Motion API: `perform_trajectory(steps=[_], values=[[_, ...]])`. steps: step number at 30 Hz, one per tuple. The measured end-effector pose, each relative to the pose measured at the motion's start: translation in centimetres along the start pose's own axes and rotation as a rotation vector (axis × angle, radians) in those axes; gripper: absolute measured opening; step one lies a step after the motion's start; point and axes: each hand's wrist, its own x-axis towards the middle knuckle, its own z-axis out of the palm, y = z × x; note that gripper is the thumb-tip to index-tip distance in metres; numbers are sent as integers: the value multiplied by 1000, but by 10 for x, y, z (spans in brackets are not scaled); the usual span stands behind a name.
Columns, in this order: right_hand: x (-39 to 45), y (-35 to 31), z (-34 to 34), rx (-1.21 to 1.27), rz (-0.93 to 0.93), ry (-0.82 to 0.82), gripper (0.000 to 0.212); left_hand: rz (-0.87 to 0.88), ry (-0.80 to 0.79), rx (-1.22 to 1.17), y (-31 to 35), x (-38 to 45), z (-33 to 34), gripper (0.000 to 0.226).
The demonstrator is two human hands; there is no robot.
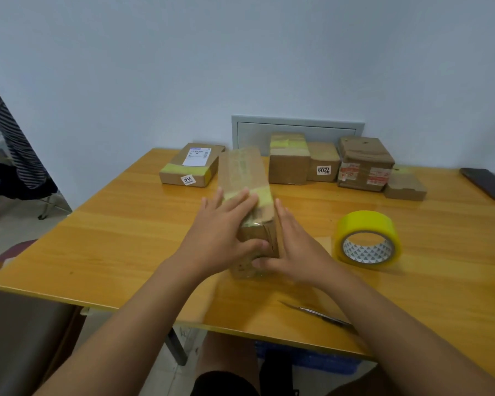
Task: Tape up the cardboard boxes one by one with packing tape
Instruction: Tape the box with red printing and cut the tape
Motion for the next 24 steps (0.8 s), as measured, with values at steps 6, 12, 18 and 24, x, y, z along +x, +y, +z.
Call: perform_trajectory(steps=[6,12,18,24], values=[[-7,-6,-15,-148,-211,175,133,-32,-86,126,16,9,1,106],[-4,-13,-30,-318,-238,183,101,8,-69,-102,6,7,2,123],[-14,7,-22,22,-59,399,93,-121,-38,-531,-5,-13,26,92],[-16,19,-20,215,97,136,106,-30,6,-112,-10,-10,27,76]])
